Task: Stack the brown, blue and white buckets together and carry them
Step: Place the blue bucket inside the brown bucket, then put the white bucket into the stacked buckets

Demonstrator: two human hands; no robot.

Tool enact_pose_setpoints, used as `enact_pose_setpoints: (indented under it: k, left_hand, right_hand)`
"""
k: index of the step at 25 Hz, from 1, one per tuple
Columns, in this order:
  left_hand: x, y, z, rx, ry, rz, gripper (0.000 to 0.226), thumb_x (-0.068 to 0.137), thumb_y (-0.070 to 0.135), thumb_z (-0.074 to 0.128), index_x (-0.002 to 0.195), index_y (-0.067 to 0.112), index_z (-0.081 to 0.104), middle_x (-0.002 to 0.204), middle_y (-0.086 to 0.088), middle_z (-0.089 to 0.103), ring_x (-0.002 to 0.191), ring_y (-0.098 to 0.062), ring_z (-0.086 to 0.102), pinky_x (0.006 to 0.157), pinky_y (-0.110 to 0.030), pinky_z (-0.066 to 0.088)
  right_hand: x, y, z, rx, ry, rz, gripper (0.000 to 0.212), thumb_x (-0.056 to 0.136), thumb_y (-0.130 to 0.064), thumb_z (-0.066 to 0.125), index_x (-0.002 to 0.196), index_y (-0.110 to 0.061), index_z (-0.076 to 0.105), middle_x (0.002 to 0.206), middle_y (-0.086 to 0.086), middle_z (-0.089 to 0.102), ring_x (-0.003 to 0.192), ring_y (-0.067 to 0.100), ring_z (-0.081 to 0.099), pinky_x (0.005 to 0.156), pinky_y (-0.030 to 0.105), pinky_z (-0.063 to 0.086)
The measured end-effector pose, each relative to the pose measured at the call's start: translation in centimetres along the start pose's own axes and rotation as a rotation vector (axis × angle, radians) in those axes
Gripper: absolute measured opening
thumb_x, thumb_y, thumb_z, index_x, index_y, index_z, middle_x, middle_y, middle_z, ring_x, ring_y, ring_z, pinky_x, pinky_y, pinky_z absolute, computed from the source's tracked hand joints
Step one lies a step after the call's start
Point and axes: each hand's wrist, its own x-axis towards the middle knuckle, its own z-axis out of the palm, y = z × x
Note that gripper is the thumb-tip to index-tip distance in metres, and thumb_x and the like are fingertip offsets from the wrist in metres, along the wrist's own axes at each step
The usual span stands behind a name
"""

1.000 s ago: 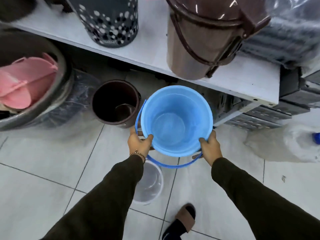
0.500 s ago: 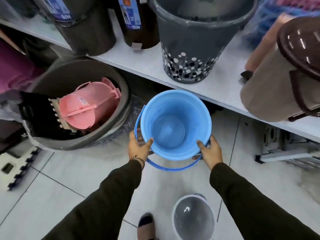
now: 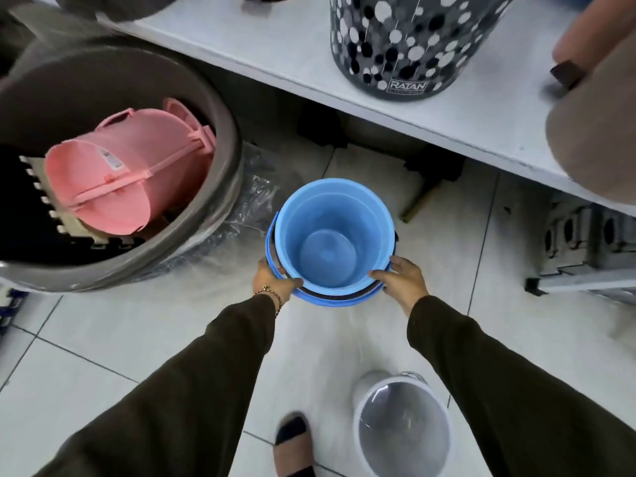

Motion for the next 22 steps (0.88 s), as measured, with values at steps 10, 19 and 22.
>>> enact_pose_setpoints:
  k: [10,19,22]
  left_hand:
    - [-10.1,-3.4,2.8,0.33,0.082,0.041,0.119,0.062,0.048,0.085,0.153,0.016,0.016,0.158,-0.014,0.025,0.145,-0.034,0.027,0.119,-0.047,0.026]
    - [-18.1,-21.8,11.9,0.385,-0.173,-0.161,0.073,0.086,0.028,0.07,0.148,0.017,0.034,0.149,-0.014,0.047,0.135,-0.029,0.047,0.113,-0.035,0.036]
    - [-18.4,-27.7,14.5,0.409,-0.163,-0.122,0.077,0.088,0.025,0.067,0.152,0.02,0.025,0.146,-0.016,0.049,0.133,-0.033,0.05,0.111,-0.037,0.038]
  right_hand:
    - [-8.8,5.6,-8.3,-0.069,-0.008,0.051,0.074,0.081,-0.032,0.078,0.145,-0.019,0.045,0.154,0.005,0.038,0.136,0.025,0.043,0.099,0.026,0.034]
    - [-14.2,25.2,-16.1,-0.134,-0.031,0.329,0.08,0.085,-0.029,0.075,0.15,-0.01,0.034,0.155,0.015,0.038,0.138,0.031,0.041,0.097,0.028,0.033]
    - [-14.2,32.0,-15.5,-0.08,-0.094,0.403,0.084,0.087,-0.03,0.073,0.154,-0.013,0.026,0.156,0.014,0.037,0.141,0.031,0.039,0.109,0.037,0.032]
